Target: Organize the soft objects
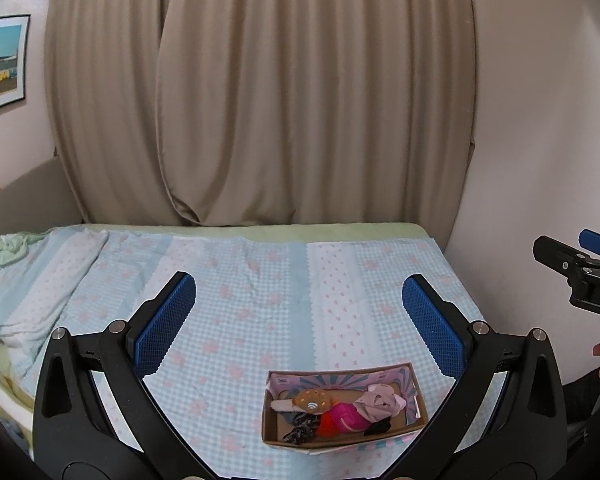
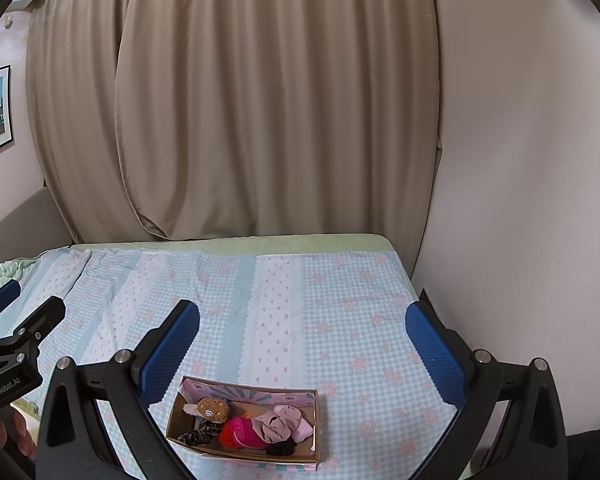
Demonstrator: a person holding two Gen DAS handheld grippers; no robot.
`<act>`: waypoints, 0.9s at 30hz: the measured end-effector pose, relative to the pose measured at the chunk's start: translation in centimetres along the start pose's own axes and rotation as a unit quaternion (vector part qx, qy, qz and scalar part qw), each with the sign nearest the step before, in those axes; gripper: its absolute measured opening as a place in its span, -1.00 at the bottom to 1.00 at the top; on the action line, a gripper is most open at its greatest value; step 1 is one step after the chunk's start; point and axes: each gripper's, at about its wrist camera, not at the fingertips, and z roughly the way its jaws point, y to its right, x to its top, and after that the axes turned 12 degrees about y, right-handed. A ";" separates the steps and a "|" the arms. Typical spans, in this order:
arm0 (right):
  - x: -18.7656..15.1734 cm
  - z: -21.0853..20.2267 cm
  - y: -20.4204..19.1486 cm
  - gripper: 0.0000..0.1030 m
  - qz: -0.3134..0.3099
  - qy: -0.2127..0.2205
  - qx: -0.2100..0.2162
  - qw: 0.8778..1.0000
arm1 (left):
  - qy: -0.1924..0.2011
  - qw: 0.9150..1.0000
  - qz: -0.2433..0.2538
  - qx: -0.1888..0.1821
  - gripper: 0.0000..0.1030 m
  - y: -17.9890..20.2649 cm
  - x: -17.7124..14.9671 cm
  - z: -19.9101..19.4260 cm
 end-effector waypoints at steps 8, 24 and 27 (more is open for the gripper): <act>0.0 -0.1 -0.1 0.99 -0.002 0.003 -0.003 1.000 | 0.005 1.000 0.002 -0.002 0.99 -0.1 0.1 -0.4; -0.1 -0.4 -0.1 0.99 -0.003 0.005 -0.006 1.000 | 0.027 1.000 0.013 0.001 0.99 0.2 0.1 -1.1; -0.2 -0.5 -0.1 0.99 0.000 0.002 -0.006 1.000 | 0.037 0.999 0.029 0.012 0.99 0.6 0.1 -1.4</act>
